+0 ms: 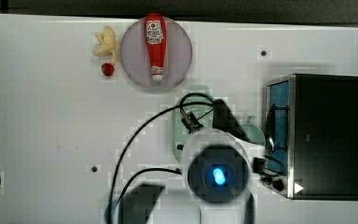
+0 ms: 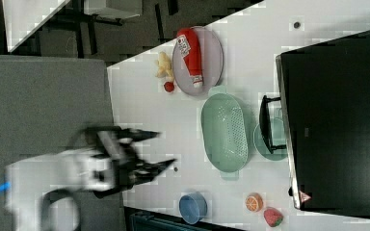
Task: Drag strainer right to left.
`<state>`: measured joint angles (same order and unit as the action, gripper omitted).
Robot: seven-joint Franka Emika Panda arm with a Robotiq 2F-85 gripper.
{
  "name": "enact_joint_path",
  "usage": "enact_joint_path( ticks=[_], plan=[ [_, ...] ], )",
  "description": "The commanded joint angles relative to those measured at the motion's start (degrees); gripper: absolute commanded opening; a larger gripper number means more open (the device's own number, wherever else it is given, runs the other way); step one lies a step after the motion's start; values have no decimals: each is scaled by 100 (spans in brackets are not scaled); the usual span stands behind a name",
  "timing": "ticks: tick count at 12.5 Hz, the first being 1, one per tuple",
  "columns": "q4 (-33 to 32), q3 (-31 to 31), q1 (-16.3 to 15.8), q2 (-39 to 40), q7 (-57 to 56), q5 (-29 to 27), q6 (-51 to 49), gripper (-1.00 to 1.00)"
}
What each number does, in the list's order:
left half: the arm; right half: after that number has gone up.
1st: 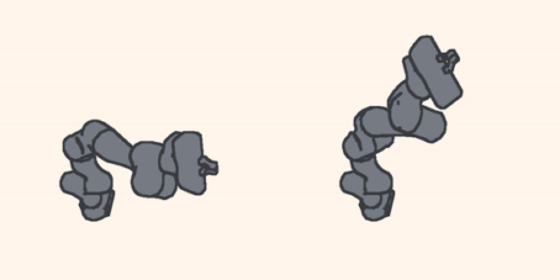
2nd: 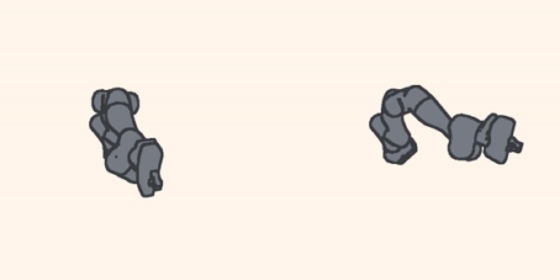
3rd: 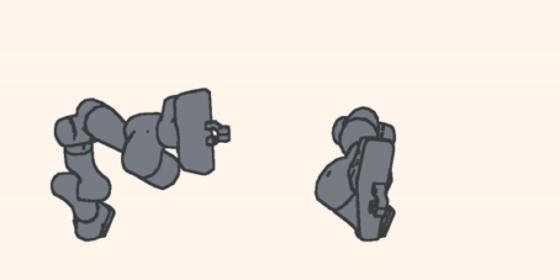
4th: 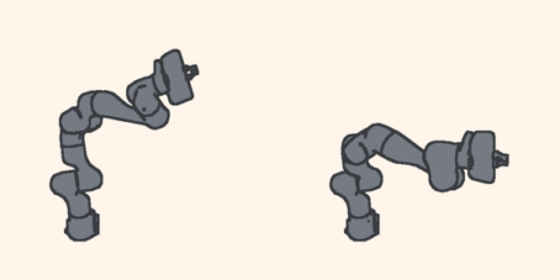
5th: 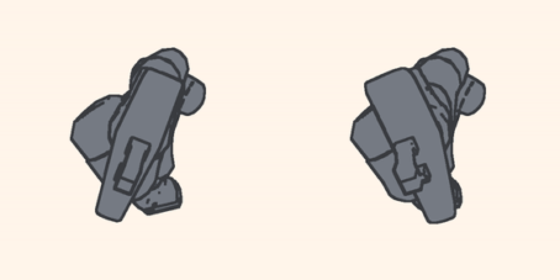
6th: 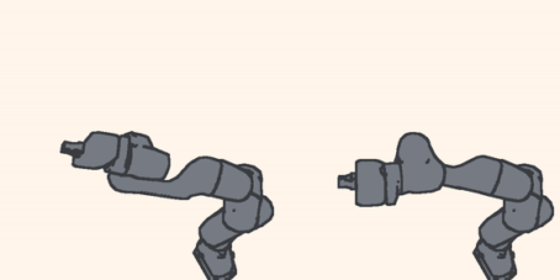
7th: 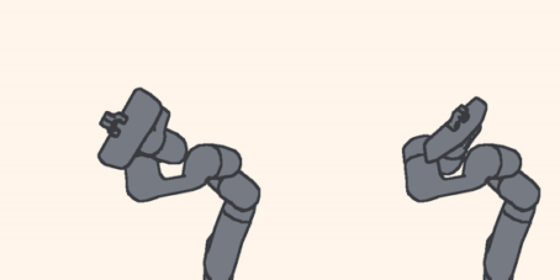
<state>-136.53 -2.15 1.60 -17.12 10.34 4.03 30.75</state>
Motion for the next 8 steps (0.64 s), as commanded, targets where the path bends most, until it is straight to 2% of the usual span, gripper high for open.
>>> enact_joint_path(
  ticks=[1,4,8],
  plan=[
    [-517,40,-30,501,1420,-133,648,100],
    [-606,114,-35,1462,2430,-132,1656,100],
    [-568,168,-48,2657,2966,-133,3015,100]
  ],
)
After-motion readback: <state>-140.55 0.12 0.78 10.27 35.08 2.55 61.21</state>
